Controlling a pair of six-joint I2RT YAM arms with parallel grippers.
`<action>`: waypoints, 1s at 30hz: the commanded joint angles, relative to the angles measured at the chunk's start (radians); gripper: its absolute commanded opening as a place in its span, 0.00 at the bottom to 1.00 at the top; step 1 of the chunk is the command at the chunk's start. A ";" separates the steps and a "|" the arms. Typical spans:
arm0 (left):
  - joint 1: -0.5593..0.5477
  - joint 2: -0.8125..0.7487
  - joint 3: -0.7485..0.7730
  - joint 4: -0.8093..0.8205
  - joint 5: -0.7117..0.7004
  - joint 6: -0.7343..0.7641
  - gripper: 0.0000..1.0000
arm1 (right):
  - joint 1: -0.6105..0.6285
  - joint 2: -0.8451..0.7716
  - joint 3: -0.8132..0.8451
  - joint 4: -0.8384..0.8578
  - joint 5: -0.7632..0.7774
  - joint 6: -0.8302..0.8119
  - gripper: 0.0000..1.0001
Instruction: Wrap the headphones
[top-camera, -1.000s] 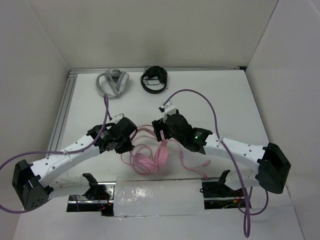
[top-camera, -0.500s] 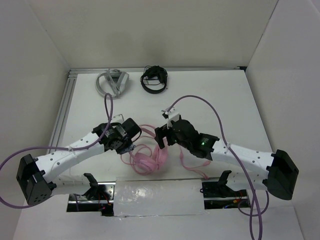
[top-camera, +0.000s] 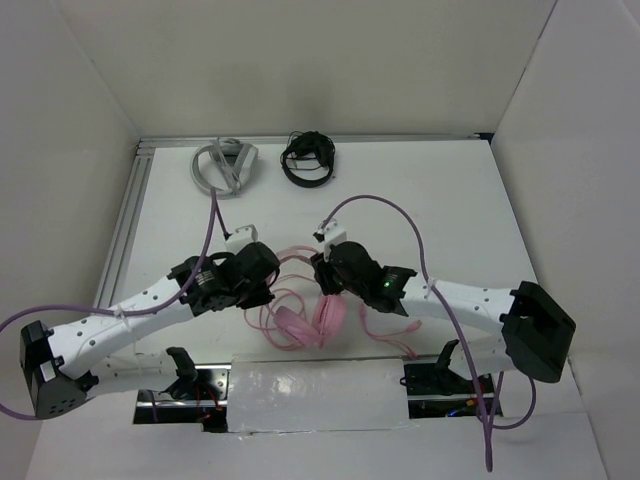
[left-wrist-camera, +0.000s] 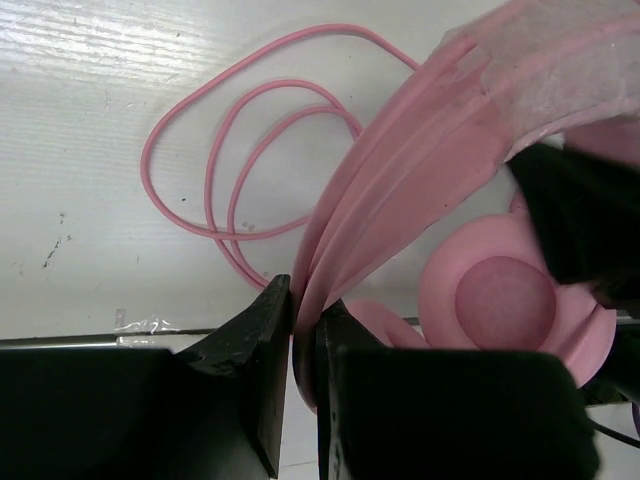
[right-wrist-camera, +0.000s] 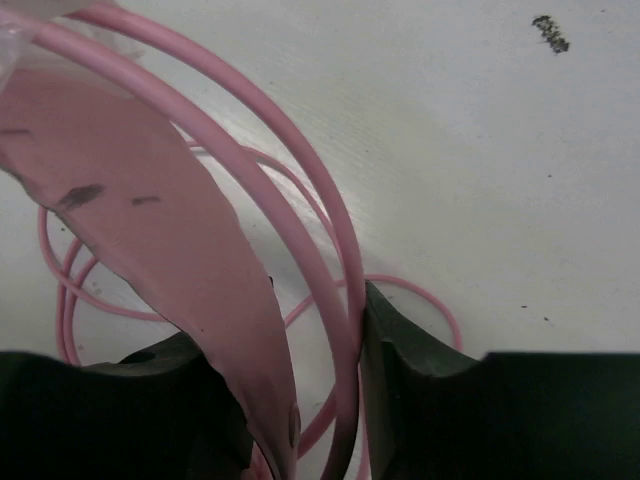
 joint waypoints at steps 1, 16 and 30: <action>-0.007 -0.054 0.006 0.078 -0.010 -0.013 0.00 | 0.002 -0.044 -0.004 0.084 0.043 -0.002 0.41; -0.009 0.082 0.067 0.032 -0.062 0.211 0.99 | 0.003 0.003 0.149 -0.175 -0.111 -0.178 0.00; 0.038 0.044 -0.009 0.181 0.013 0.445 0.79 | -0.034 0.040 0.222 -0.285 -0.234 -0.221 0.00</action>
